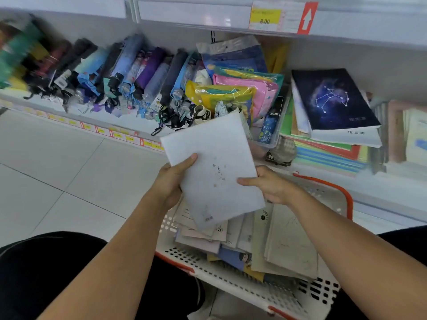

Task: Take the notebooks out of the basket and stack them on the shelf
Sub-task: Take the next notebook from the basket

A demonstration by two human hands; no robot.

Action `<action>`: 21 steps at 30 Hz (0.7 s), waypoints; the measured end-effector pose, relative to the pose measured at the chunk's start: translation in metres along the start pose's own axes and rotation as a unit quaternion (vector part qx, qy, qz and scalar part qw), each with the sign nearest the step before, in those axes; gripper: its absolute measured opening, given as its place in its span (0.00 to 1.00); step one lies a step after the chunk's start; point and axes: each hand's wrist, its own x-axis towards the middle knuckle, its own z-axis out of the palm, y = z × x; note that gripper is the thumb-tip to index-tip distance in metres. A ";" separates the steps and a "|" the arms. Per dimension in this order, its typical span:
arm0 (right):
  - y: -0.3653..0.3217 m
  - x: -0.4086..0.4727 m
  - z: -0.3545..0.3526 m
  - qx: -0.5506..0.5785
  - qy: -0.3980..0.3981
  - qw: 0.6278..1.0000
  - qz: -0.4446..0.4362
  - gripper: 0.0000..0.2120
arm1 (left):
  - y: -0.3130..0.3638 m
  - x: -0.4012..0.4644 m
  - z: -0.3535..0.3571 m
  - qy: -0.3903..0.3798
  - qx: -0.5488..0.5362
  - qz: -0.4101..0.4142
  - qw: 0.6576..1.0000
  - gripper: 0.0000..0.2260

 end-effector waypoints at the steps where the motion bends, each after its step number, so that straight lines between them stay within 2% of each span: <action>1: -0.011 -0.003 0.004 0.026 0.007 0.999 -0.018 0.12 | -0.007 -0.002 0.001 0.010 0.046 -0.001 0.999 0.18; 3: -0.039 -0.010 0.014 0.051 0.025 0.996 -0.068 0.11 | -0.018 -0.005 0.006 0.076 0.143 0.029 0.986 0.23; 5: -0.072 -0.017 0.027 -0.013 0.074 0.987 -0.139 0.11 | -0.018 -0.010 0.017 0.125 0.189 0.066 0.972 0.39; 7: -0.104 -0.027 0.047 -0.197 0.143 0.946 -0.215 0.11 | -0.005 -0.014 0.030 0.059 0.155 0.067 0.984 0.52; 8: -0.115 -0.032 0.061 -0.301 0.172 0.906 -0.242 0.13 | 0.005 -0.019 0.038 -0.010 0.110 0.060 0.992 0.54; 9: -0.123 -0.040 0.076 -0.395 0.184 0.862 -0.260 0.14 | 0.016 -0.023 0.043 -0.082 0.055 0.048 0.994 0.51; 10: -0.129 -0.049 0.093 -0.480 0.173 0.816 -0.271 0.17 | 0.027 -0.029 0.046 -0.132 -0.002 0.041 0.990 0.44; 12: -0.131 -0.064 0.120 -0.598 0.105 0.746 -0.274 0.26 | 0.047 -0.036 0.046 -0.153 -0.092 0.023 0.984 0.20; 13: -0.131 -0.068 0.127 -0.614 0.071 0.739 -0.267 0.29 | 0.054 -0.037 0.042 -0.147 -0.124 0.024 0.981 0.15; 15: -0.140 -0.068 0.120 -0.563 0.061 0.778 -0.273 0.30 | 0.066 -0.038 0.027 -0.110 -0.173 0.030 0.978 0.15; 16: -0.147 -0.063 0.108 -0.526 0.102 0.792 -0.292 0.31 | 0.073 -0.039 0.019 -0.091 -0.189 0.033 0.977 0.16; 18: -0.166 -0.060 0.086 -0.509 0.201 0.783 -0.295 0.35 | 0.090 -0.045 0.006 -0.075 -0.198 0.034 0.977 0.17; 19: -0.177 -0.061 0.078 -0.484 0.215 0.802 -0.278 0.38 | 0.099 -0.049 -0.001 -0.073 -0.192 0.038 0.978 0.17; 21: -0.201 -0.069 0.073 -0.344 0.138 0.902 -0.221 0.36 | 0.122 -0.059 -0.011 -0.083 -0.170 0.051 0.981 0.17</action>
